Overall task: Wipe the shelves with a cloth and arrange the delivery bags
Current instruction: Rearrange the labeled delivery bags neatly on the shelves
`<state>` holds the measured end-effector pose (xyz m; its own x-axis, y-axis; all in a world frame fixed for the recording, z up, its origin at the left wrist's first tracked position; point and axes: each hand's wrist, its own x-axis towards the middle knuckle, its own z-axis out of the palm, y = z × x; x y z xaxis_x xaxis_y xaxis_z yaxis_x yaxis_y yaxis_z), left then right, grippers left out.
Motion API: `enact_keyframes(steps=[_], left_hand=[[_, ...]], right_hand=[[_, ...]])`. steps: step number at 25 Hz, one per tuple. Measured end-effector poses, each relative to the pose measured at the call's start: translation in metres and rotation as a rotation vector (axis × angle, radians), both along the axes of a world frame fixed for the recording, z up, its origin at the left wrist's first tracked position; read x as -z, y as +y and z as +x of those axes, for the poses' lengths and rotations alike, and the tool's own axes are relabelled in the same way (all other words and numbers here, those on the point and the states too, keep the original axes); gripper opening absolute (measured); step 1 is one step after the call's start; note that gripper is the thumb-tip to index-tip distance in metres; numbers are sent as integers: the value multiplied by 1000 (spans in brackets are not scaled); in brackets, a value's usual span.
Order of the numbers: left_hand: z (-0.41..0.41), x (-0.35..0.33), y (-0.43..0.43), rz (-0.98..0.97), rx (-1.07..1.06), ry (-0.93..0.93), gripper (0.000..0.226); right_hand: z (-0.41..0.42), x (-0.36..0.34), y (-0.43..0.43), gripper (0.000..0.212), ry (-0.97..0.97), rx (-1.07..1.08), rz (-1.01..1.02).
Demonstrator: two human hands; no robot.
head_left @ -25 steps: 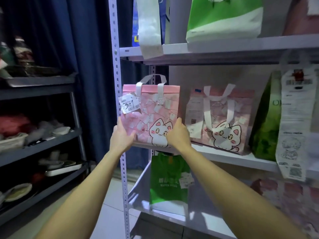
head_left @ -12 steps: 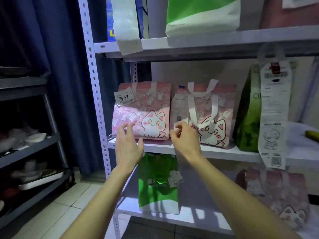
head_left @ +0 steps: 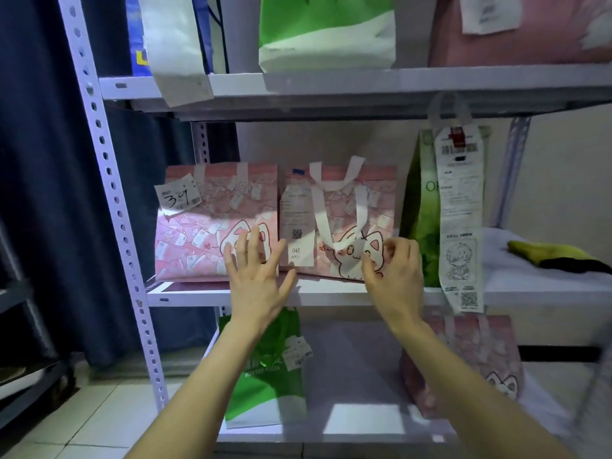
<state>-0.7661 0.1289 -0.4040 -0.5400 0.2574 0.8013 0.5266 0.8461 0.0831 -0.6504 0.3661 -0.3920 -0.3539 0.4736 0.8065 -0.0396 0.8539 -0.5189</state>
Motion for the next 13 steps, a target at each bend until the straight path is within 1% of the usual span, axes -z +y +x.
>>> enact_keyframes(steps=[2,4,6,8,11,13], left_hand=[[-8,12,-2,-61,-2,15,55],[-13,21,-3,-40,-1,20,49],[-19,28,-3,4,2,22,46],[-20,40,0,68,2,0,42],[-20,66,1,186,-23,-80,39],[-21,79,-5,166,-17,-93,38]], right_hand=[[-9,7,-3,65,-61,24,-20],[-18,16,-8,85,-125,-51,-101],[-27,23,-7,96,-170,-87,-208],[-34,31,-2,96,-191,-45,-227],[-41,40,2,94,-140,-28,-218],[-43,42,3,92,-110,-14,-230]])
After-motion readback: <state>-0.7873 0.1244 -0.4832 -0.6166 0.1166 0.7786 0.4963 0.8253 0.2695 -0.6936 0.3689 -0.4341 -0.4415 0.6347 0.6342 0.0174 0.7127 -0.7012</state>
